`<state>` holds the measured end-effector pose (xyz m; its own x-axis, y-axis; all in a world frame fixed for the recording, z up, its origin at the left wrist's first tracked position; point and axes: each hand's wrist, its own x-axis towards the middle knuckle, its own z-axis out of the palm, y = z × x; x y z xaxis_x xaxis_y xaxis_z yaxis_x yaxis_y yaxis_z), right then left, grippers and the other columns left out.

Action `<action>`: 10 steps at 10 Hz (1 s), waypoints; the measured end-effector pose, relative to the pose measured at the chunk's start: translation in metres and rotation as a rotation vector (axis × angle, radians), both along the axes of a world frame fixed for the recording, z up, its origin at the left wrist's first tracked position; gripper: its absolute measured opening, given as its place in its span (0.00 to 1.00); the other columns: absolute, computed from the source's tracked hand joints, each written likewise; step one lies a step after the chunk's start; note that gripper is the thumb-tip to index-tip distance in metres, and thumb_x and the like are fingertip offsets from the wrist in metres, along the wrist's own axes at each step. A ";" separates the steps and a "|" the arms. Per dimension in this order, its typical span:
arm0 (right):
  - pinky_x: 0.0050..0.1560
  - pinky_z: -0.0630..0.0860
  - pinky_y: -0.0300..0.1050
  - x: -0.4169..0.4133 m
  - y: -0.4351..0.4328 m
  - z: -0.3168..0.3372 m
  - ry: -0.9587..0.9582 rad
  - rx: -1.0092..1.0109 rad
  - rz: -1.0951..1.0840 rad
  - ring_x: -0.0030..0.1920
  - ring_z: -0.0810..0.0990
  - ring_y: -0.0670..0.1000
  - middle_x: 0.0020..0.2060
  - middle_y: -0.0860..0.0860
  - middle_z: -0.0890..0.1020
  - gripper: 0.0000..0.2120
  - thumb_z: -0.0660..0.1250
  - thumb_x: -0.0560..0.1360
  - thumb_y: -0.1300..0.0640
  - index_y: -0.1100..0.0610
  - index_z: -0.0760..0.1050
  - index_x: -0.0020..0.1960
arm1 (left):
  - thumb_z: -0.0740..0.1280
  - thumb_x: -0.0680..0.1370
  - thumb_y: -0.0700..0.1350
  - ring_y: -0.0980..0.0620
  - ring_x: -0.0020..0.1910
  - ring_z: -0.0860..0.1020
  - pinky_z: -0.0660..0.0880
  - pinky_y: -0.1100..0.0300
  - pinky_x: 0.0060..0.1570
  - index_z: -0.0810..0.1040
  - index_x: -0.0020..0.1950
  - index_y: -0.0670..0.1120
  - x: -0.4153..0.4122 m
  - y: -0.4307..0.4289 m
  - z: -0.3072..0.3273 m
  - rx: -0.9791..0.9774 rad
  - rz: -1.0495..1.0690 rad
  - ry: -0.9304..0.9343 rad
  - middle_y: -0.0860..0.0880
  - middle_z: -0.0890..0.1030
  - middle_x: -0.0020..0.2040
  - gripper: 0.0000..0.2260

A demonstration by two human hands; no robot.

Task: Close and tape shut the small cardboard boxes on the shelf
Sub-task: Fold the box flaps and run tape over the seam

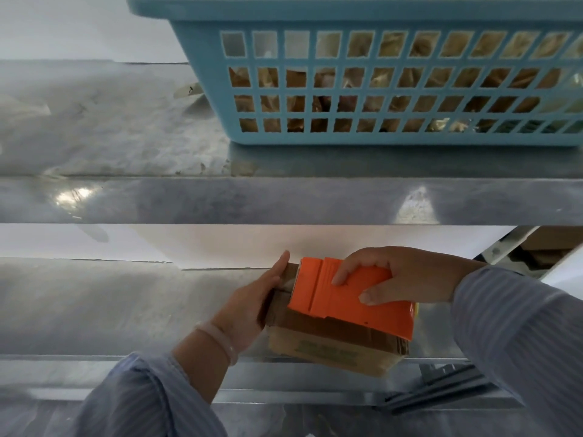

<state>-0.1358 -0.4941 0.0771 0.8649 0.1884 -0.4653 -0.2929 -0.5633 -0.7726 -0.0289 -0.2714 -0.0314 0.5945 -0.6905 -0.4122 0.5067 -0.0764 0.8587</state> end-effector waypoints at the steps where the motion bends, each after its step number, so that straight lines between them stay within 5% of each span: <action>1: 0.52 0.81 0.42 0.001 -0.001 -0.001 -0.004 -0.007 0.017 0.56 0.79 0.44 0.58 0.34 0.75 0.16 0.70 0.76 0.52 0.29 0.75 0.52 | 0.59 0.82 0.54 0.43 0.49 0.81 0.82 0.52 0.43 0.72 0.68 0.61 -0.001 -0.005 -0.011 0.056 0.075 0.040 0.38 0.81 0.60 0.14; 3: 0.58 0.79 0.43 0.004 -0.003 -0.005 -0.071 -0.069 0.093 0.58 0.78 0.42 0.58 0.32 0.75 0.16 0.69 0.77 0.50 0.27 0.75 0.52 | 0.54 0.84 0.54 0.45 0.57 0.81 0.77 0.47 0.60 0.65 0.75 0.57 0.005 -0.007 -0.018 0.248 0.038 -0.169 0.45 0.80 0.60 0.18; 4: 0.63 0.74 0.39 0.010 -0.006 -0.010 -0.135 -0.220 0.173 0.56 0.76 0.32 0.53 0.28 0.77 0.21 0.66 0.78 0.52 0.23 0.71 0.53 | 0.53 0.85 0.52 0.51 0.53 0.79 0.78 0.61 0.55 0.61 0.77 0.55 -0.002 -0.007 -0.003 0.322 -0.010 -0.224 0.49 0.79 0.57 0.19; 5: 0.62 0.73 0.35 0.009 -0.008 -0.011 -0.128 -0.242 0.183 0.55 0.75 0.31 0.52 0.26 0.76 0.20 0.66 0.78 0.50 0.22 0.71 0.53 | 0.52 0.85 0.49 0.59 0.45 0.76 0.74 0.74 0.36 0.58 0.78 0.53 -0.002 -0.008 0.003 0.359 -0.020 -0.292 0.55 0.75 0.50 0.20; 8: 0.56 0.81 0.49 -0.009 -0.018 0.005 -0.007 -0.036 0.072 0.57 0.80 0.46 0.59 0.37 0.76 0.16 0.71 0.75 0.52 0.30 0.76 0.53 | 0.53 0.85 0.50 0.53 0.53 0.77 0.75 0.65 0.47 0.57 0.79 0.53 0.001 -0.012 -0.001 0.430 -0.043 -0.417 0.53 0.75 0.56 0.21; 10: 0.56 0.81 0.47 -0.015 -0.021 0.011 0.012 -0.017 0.067 0.56 0.80 0.44 0.57 0.35 0.78 0.17 0.71 0.75 0.53 0.29 0.77 0.53 | 0.52 0.85 0.49 0.56 0.54 0.74 0.71 0.72 0.45 0.56 0.79 0.52 0.001 -0.012 0.000 0.486 -0.089 -0.492 0.51 0.72 0.63 0.21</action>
